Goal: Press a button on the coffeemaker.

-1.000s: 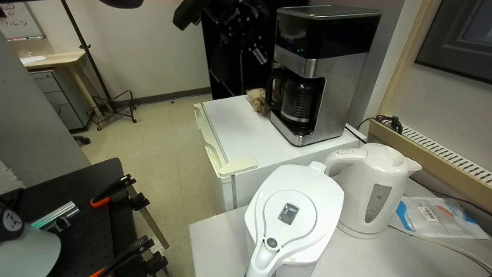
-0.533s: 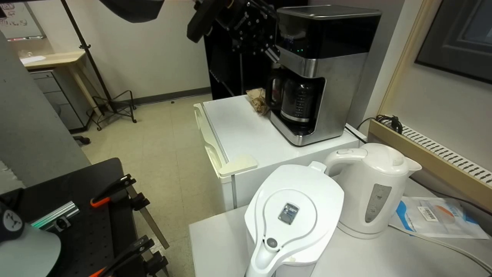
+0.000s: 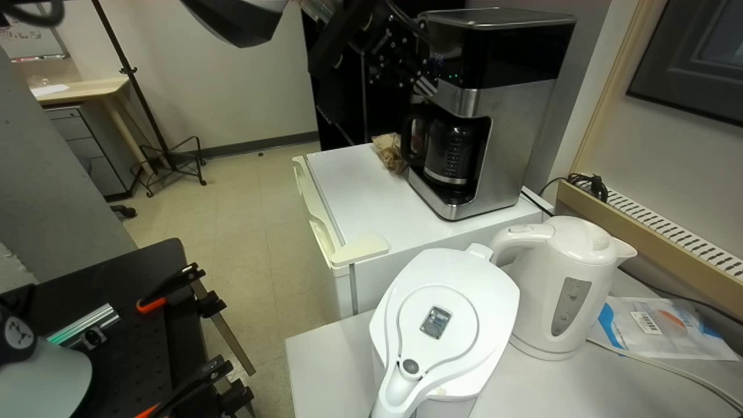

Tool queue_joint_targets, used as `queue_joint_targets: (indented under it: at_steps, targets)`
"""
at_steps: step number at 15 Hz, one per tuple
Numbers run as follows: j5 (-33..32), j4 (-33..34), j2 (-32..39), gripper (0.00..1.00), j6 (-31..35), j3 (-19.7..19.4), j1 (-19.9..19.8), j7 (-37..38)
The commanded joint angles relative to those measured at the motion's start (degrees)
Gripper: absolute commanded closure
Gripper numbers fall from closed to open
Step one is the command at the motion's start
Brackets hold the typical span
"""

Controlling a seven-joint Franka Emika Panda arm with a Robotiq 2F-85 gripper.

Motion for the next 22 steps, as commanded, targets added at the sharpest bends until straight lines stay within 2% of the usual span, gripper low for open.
queue_joint_targets:
  at_steps: [1,13,17,19,22]
  targets:
    - [-3.29,3.71,3.38,1.00,0.39,0.14,0.29,4.00]
    - [-6.12,7.64,7.14,1.00,0.58,0.03,0.60,7.81]
    - [-5.64,3.41,3.58,1.00,1.09,-0.04,0.35,5.63]
    - [-7.11,0.93,1.46,1.00,1.49,-0.15,0.23,5.13]
    - [-12.72,-3.40,-2.53,1.00,2.02,-0.37,0.07,5.70]
